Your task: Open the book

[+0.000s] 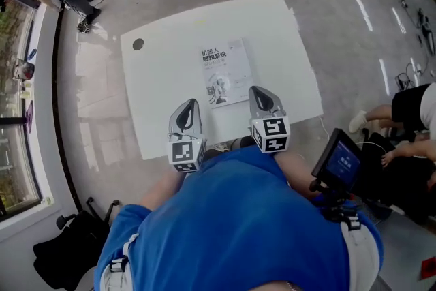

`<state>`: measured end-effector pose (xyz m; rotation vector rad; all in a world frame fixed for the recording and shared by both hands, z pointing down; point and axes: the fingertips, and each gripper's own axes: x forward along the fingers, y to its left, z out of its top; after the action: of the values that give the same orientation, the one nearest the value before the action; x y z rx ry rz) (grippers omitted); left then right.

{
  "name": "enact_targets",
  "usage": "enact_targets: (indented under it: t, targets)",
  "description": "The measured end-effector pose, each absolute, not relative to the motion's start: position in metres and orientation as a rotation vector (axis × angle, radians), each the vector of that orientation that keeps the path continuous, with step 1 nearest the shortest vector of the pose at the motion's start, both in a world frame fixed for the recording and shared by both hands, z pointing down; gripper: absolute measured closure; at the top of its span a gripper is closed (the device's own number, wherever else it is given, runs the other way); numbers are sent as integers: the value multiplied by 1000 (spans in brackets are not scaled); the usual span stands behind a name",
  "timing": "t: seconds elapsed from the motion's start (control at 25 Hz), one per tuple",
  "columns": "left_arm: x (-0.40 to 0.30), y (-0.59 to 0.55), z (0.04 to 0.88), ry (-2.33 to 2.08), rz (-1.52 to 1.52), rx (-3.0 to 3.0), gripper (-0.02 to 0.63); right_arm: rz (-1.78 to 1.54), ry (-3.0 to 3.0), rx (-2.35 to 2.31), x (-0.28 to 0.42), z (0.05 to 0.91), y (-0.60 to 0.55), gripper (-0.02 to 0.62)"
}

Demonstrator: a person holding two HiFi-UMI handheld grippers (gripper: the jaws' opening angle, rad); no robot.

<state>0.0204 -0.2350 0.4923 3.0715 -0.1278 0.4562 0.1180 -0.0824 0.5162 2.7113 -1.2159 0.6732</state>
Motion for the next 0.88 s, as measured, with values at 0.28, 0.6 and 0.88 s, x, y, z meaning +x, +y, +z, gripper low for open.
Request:
enact_targets:
  t: [0.28, 0.6, 0.88]
  targets:
    - [31, -245, 531, -54, 546, 3057, 600, 824, -1109, 2700, 125, 556, -78, 591]
    - [40, -238, 582, 13, 736, 3037, 600, 946, -1057, 2664, 140, 594, -71, 589]
    - [47, -225, 625, 70, 921, 3002, 600, 1101, -1076, 2592, 152, 630, -72, 534]
